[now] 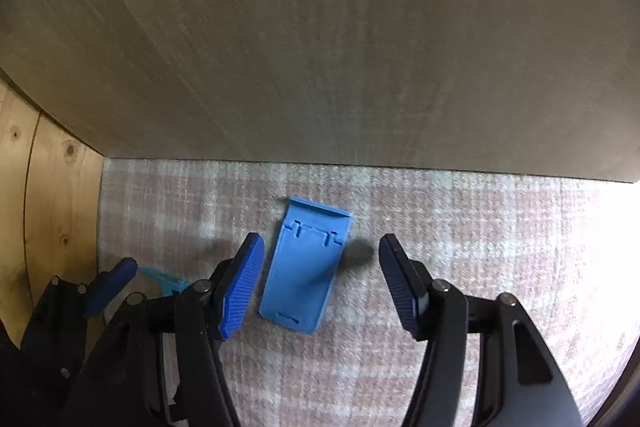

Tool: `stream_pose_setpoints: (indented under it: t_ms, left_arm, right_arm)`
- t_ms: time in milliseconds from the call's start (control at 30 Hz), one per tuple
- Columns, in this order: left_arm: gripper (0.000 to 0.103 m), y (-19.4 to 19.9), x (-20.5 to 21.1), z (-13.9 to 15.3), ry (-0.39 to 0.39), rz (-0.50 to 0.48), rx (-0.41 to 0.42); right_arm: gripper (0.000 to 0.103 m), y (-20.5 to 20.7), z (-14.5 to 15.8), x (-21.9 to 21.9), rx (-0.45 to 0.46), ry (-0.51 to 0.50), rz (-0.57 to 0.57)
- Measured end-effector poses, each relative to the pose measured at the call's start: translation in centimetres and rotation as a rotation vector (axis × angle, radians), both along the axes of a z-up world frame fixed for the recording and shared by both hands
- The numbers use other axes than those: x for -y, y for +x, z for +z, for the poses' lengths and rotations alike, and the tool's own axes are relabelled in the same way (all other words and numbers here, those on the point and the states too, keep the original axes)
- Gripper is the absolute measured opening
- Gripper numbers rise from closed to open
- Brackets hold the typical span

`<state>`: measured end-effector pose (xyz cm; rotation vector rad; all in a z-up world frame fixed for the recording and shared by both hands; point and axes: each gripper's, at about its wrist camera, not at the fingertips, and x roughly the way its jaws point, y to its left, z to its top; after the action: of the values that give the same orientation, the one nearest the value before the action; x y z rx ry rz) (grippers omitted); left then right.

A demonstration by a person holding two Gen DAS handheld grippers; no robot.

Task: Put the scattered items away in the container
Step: 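Grasp the teal clothespin with left tool while right tool grasps the blue phone stand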

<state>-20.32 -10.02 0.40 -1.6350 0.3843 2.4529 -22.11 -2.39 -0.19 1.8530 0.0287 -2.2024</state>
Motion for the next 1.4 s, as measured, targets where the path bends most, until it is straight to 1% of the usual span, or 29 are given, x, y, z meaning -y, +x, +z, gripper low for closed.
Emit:
stream_pose_setpoints:
  t_ms: [67, 233, 267, 300, 400, 500, 567, 600, 633, 667, 700, 767, 833, 867, 900, 967, 1000, 1033, 1100, 1300, 1400]
  left_arm:
    - [0.072, -0.1, 0.3, -0.4, 0.009, 0.013, 0.010]
    - [0.071, 0.3, 0.6, -0.6, 0.030, 0.030, 0.006]
    - [0.069, 0.4, 0.7, -0.7, 0.042, 0.035, 0.013]
    - [0.066, 0.5, 0.9, -0.7, 0.061, 0.042, 0.022]
    - [0.064, 0.7, 1.3, -0.9, 0.095, 0.069, 0.030]
    - [0.061, 1.0, 1.3, -0.9, 0.114, 0.083, 0.028]
    - [0.060, 1.0, 1.0, -0.9, 0.096, 0.077, 0.025]
    - [0.057, 1.0, 0.8, -0.8, 0.079, 0.073, 0.019]
    - [0.056, 1.0, 0.6, -0.7, 0.056, 0.068, 0.011]
    - [0.056, 0.9, 0.6, -0.7, 0.043, 0.068, 0.008]
    - [0.056, 0.8, 0.6, -0.8, 0.037, 0.069, 0.010]
    - [0.056, 0.7, 0.6, -0.9, 0.051, 0.074, 0.019]
    - [0.053, 0.8, 0.5, -0.9, 0.057, 0.075, 0.016]
    - [0.049, 0.9, 0.3, -0.9, 0.059, 0.070, 0.014]
    - [0.042, 1.0, 0.1, -0.9, 0.061, 0.064, 0.014]
    - [0.032, 1.2, -0.5, -0.9, 0.062, 0.040, 0.020]
    - [0.030, 1.3, -0.8, -0.9, 0.050, 0.031, 0.017]
    - [0.030, 1.4, -1.3, -1.0, 0.027, 0.021, 0.011]
    - [0.030, 1.5, -1.7, -1.0, 0.011, 0.020, 0.007]
    - [0.029, 2.0, -2.2, -1.0, 0.010, 0.066, 0.001]
    - [0.029, 2.4, -2.4, -0.5, 0.026, 0.096, -0.016]
  right_arm:
    - [0.059, -0.2, -0.4, 0.6, 0.006, 0.022, 0.006]
    - [0.059, 0.3, -0.5, 2.0, -0.036, 0.111, 0.062]
    - [0.059, 0.5, -0.5, 2.2, -0.046, 0.123, 0.076]
    - [0.059, 0.8, -0.5, 2.3, -0.056, 0.137, 0.091]
    - [0.059, 1.3, -0.5, 2.3, -0.070, 0.144, 0.117]
    - [0.056, 1.5, -0.3, 2.0, -0.071, 0.144, 0.147]
    - [0.054, 1.6, -0.2, 1.6, -0.067, 0.143, 0.162]
    - [0.054, 1.6, -0.2, 1.4, -0.065, 0.144, 0.169]
    - [0.054, 1.6, -0.2, 1.0, -0.062, 0.143, 0.176]
    - [0.050, 1.6, -0.1, 0.8, -0.061, 0.143, 0.183]
    - [0.049, 1.5, 0.0, 0.7, -0.060, 0.147, 0.189]
    - [0.047, 1.5, 0.0, -0.1, -0.052, 0.146, 0.197]
    - [0.044, 1.4, 0.1, -0.8, -0.049, 0.151, 0.202]
    - [0.039, 1.4, 0.2, -1.3, -0.045, 0.147, 0.204]
    - [0.036, 1.3, 0.2, -1.6, -0.045, 0.151, 0.206]
    - [0.036, 1.2, 0.3, -2.5, -0.038, 0.145, 0.201]
    - [0.036, 1.2, 0.4, -2.9, -0.038, 0.144, 0.198]
    - [0.036, 1.2, 0.4, -3.1, -0.039, 0.140, 0.200]
    - [0.036, 1.3, 0.5, -3.4, -0.047, 0.142, 0.205]
    - [0.035, 1.3, 0.8, -4.6, -0.055, 0.116, 0.182]
    - [0.035, 1.3, 1.1, -5.6, -0.051, 0.102, 0.159]
